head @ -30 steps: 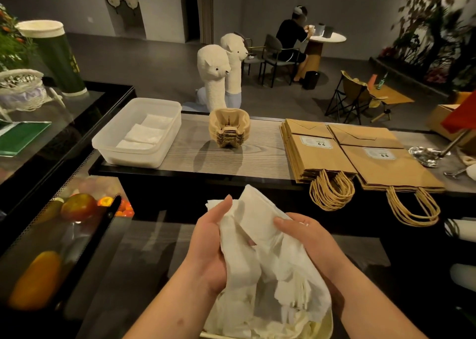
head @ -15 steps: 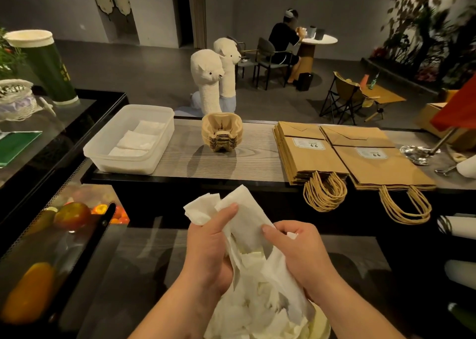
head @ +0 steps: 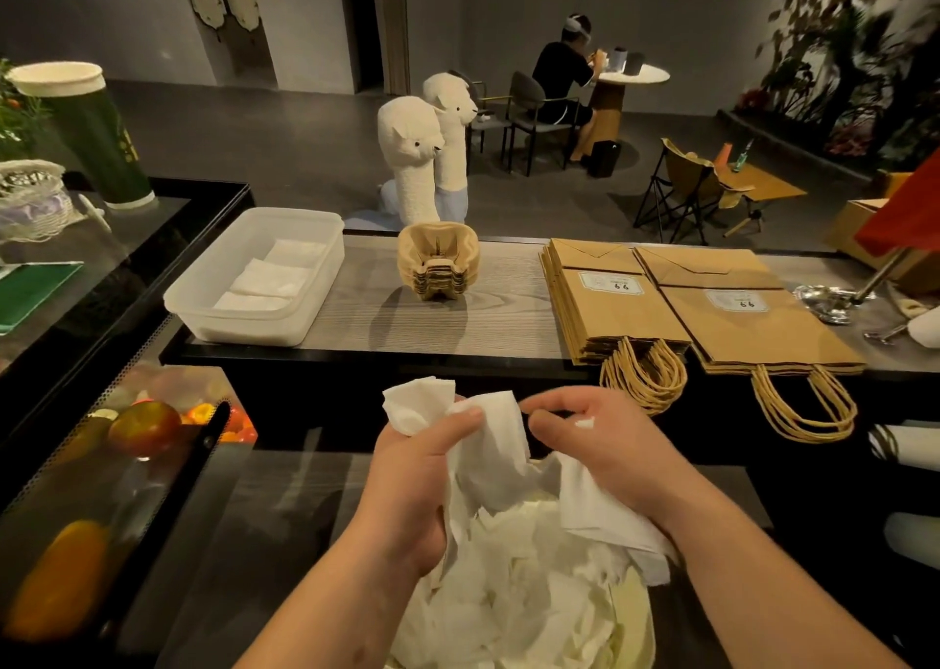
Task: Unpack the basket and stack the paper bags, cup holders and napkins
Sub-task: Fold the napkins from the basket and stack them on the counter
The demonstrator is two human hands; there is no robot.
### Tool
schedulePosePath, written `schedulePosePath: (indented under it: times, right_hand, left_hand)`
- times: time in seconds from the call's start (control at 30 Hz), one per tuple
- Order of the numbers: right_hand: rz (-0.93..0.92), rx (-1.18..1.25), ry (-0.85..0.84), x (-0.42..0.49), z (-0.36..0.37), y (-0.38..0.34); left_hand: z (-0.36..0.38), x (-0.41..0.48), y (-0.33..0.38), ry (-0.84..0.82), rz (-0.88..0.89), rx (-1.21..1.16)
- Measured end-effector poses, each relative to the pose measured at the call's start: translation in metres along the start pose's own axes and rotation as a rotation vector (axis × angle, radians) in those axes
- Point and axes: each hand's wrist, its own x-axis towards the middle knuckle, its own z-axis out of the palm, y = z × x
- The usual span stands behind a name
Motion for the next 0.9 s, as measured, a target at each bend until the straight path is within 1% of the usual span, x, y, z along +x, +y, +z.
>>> schedulePosePath:
  times: [0.07, 0.13, 0.2, 0.23, 0.27, 0.33, 0.4, 0.43, 0.5, 0.6, 0.7, 0.73, 0.8, 0.9]
  right_hand:
    - [-0.007, -0.04, -0.039, 0.005, 0.002, -0.011]
    - [-0.023, -0.081, -0.014, 0.004, 0.002, -0.015]
    - [-0.037, -0.095, 0.001, -0.008, -0.003, -0.02]
    - [-0.055, -0.071, -0.016, -0.017, -0.007, -0.025]
    - [-0.078, -0.033, -0.05, -0.028, -0.012, -0.029]
    - [-0.105, 0.028, -0.197, -0.047, -0.021, -0.043]
    - [-0.106, 0.033, -0.332, -0.056, -0.025, -0.052]
    - [-0.105, 0.029, -0.354, -0.056, -0.022, -0.055]
    - [-0.086, 0.038, -0.298, -0.051, -0.006, -0.056]
    - [-0.038, 0.011, -0.075, -0.036, 0.027, -0.044]
    - [-0.085, -0.033, 0.149, -0.025, 0.047, -0.028]
    - [-0.092, -0.045, 0.19, -0.023, 0.05, -0.023]
    - [-0.063, -0.051, 0.207, -0.022, 0.053, -0.021]
    - [0.027, -0.061, 0.157, -0.019, 0.06, -0.015]
  left_hand:
    - [0.001, 0.0, 0.002, -0.077, -0.049, -0.027]
    - [0.0, -0.002, 0.005, -0.131, -0.109, -0.1]
    - [-0.004, -0.002, 0.01, -0.134, -0.109, -0.201]
    - [-0.007, -0.001, 0.012, -0.122, -0.094, -0.247]
    - [-0.01, 0.001, 0.014, -0.107, -0.083, -0.292]
    - [-0.015, 0.004, 0.017, -0.112, -0.069, -0.365]
    - [-0.017, 0.006, 0.019, -0.165, -0.054, -0.387]
    - [-0.017, 0.007, 0.02, -0.204, -0.046, -0.38]
    - [-0.015, 0.007, 0.02, -0.292, -0.025, -0.342]
    - [-0.012, 0.007, 0.014, -0.428, -0.02, -0.319]
    - [-0.011, 0.007, 0.007, -0.426, -0.026, -0.362]
    - [-0.011, 0.006, 0.005, -0.431, -0.03, -0.383]
    - [-0.01, 0.004, 0.004, -0.429, -0.009, -0.376]
    - [-0.011, 0.003, 0.001, -0.382, 0.116, -0.252]
